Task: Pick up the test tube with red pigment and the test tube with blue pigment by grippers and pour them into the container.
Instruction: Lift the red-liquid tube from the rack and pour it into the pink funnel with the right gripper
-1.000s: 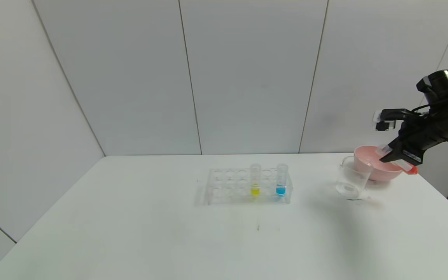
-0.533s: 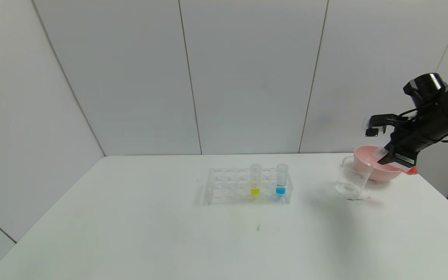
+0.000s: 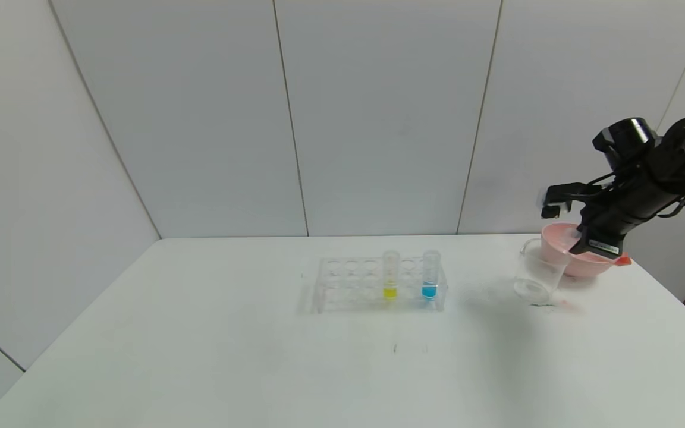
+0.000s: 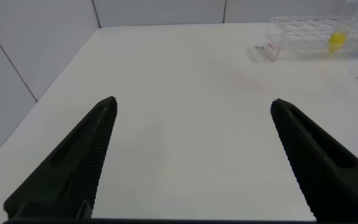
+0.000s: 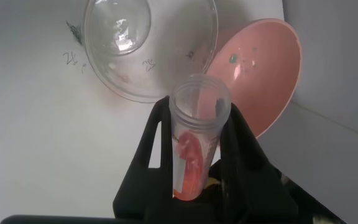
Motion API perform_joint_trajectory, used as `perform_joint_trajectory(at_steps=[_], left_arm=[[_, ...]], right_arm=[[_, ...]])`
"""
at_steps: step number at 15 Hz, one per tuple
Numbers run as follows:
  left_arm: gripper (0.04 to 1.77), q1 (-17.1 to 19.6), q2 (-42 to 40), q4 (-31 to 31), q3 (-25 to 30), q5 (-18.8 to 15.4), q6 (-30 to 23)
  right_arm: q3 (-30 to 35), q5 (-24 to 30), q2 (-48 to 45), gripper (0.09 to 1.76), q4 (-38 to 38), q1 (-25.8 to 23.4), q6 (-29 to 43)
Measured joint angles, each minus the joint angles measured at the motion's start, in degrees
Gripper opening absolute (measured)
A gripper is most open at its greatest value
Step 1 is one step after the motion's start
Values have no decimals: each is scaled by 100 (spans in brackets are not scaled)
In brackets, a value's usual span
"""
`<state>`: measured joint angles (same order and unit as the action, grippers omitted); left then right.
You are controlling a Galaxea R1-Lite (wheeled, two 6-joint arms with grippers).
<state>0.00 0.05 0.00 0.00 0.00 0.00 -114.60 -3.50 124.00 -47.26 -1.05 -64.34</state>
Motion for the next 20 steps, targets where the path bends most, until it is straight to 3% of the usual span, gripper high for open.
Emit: perform_joint_trajectory(at_steps=[6,13,20], left_arm=[[176,0,0,0,0,0,0],[176,0,0,0,0,0,0],[176,0,0,0,0,0,0]], right_arm=[[0,-411,20,50,16,100,-310],[0,-1275,50,50,41,330,-562],[0,-1339,15,50,-9,391,-827]])
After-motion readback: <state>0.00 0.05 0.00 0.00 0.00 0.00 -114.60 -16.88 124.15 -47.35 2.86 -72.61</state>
